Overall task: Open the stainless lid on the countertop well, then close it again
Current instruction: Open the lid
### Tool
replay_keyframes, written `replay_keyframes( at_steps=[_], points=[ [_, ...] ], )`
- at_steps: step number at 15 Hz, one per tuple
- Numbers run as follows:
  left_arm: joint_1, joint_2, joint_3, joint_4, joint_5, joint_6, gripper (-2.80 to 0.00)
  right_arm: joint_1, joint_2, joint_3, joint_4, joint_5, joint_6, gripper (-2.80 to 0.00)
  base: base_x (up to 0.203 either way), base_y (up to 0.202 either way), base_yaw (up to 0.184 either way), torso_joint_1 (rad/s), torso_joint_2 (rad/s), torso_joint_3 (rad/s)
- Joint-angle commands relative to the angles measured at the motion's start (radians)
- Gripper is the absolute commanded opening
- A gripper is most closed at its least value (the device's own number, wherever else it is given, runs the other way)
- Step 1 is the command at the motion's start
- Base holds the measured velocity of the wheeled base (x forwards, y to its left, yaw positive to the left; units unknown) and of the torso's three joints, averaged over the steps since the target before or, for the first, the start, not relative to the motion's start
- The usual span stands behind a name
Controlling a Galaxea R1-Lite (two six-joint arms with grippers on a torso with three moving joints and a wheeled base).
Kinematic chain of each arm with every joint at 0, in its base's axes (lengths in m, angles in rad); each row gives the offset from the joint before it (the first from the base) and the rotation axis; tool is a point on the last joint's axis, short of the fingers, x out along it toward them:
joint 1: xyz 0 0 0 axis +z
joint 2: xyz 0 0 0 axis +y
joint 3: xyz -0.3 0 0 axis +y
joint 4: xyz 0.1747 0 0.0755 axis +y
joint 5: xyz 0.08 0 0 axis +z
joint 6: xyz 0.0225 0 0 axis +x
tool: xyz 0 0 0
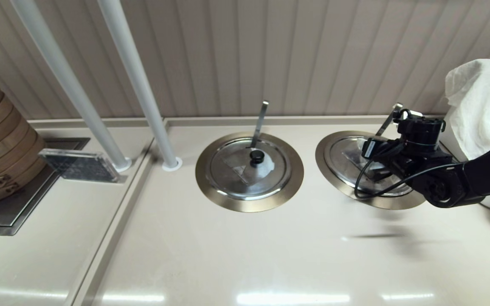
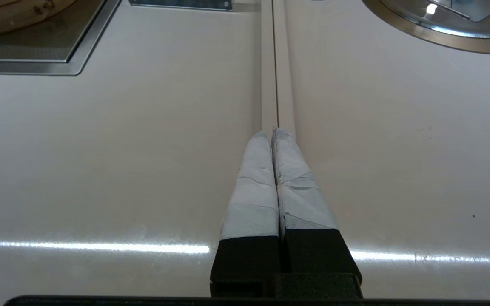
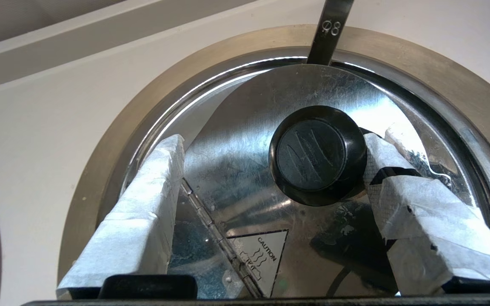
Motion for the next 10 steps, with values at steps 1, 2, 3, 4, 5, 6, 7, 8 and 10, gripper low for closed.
replay_keyframes(
  at_steps=[1,2,3,4,5,6,7,8,10],
  points=[
    [0.001,0.000,0.000,0.000,0.000,0.000,-2.80,0.017,-0.037,0.015,-0.004,-0.002,0.002,0.00,0.000,0.000,0.000,0.000,0.00,0.000],
    [0.001,0.000,0.000,0.000,0.000,0.000,-2.80,0.031,-0.050,0.026,-0.004,-0.002,0.002,0.00,0.000,0.000,0.000,0.000,0.00,0.000],
    [0.000,0.000,0.000,0.000,0.000,0.000,-2.80,0.045,-0.057,0.033,-0.004,-0.002,0.001,0.00,0.000,0.000,0.000,0.000,0.00,0.000],
    [0.001,0.000,0.000,0.000,0.000,0.000,-2.80,0.058,-0.063,0.044,-0.005,-0.004,0.000,0.00,0.000,0.000,0.000,0.000,0.00,0.000],
    [0.001,0.000,0.000,0.000,0.000,0.000,-2.80,0.071,-0.073,0.052,-0.006,-0.006,0.000,0.00,0.000,0.000,0.000,0.000,0.00,0.000],
    [0.001,0.000,0.000,0.000,0.000,0.000,-2.80,0.088,-0.089,0.065,-0.007,-0.007,0.000,0.00,0.000,0.000,0.000,0.000,0.00,0.000],
    [0.001,0.000,0.000,0.000,0.000,0.000,-2.80,0.100,-0.106,0.073,-0.007,-0.009,-0.002,0.00,0.000,0.000,0.000,0.000,0.00,0.000],
    [0.001,0.000,0.000,0.000,0.000,0.000,-2.80,0.107,-0.128,0.080,-0.007,-0.009,-0.004,0.00,0.000,0.000,0.000,0.000,0.00,0.000],
    [0.001,0.000,0.000,0.000,0.000,0.000,-2.80,0.119,-0.180,0.094,-0.003,-0.008,-0.006,0.00,0.000,0.000,0.000,0.000,0.00,0.000]
  ],
)
